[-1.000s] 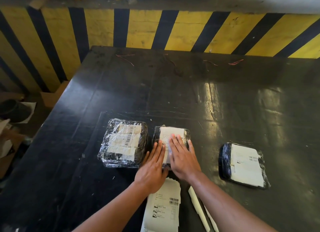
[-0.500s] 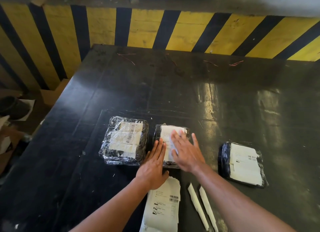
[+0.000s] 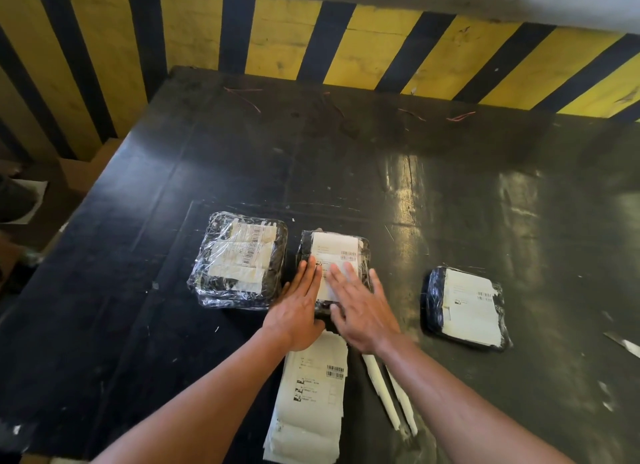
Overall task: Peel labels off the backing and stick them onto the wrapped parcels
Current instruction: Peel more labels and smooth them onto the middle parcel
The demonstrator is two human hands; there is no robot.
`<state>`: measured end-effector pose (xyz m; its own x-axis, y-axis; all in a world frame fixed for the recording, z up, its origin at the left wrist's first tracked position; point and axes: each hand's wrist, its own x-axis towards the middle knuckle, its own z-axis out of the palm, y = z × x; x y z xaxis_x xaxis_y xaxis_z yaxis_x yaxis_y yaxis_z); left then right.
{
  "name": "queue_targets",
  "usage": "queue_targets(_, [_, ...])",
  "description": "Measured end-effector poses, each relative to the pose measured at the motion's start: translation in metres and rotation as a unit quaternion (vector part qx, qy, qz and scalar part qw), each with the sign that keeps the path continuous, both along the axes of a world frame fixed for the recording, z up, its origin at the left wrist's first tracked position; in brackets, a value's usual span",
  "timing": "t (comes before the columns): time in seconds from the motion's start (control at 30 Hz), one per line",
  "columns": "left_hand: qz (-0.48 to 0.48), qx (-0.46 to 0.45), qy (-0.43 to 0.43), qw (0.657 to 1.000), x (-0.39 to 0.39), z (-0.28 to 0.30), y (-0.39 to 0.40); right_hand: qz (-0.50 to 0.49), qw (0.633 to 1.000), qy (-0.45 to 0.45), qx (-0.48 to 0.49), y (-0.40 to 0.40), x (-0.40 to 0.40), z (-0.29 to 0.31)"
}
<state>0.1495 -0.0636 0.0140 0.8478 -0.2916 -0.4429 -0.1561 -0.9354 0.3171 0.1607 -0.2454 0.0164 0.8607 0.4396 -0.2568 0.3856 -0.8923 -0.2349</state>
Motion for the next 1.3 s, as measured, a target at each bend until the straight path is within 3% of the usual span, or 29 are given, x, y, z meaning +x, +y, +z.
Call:
queue_targets(0.33, [0.016, -0.021, 0.003, 1.000, 0.000, 0.001, 0.001, -0.056, 0.997, -0.042, -0.033, -0.035, -0.018, -0.007])
queue_targets(0.5, [0.017, -0.021, 0.000, 1.000, -0.001, -0.005, 0.001, 0.009, 1.000, -0.029, -0.003, -0.006, -0.041, -0.014])
queue_targets(0.7, [-0.001, 0.000, -0.009, 1.000, -0.001, -0.003, 0.002, -0.026, 0.999, -0.026, -0.022, -0.030, -0.059, -0.023])
queue_targets(0.9, [-0.125, 0.086, -0.079, 0.985, -0.039, -0.009, -0.024, -0.037, 0.999, -0.012, -0.007, -0.025, -0.058, -0.019])
queue_targets(1.3, [-0.071, 0.059, -0.082, 0.992, -0.041, 0.012, 0.000, -0.049, 0.999, 0.001, 0.011, -0.026, -0.058, -0.017])
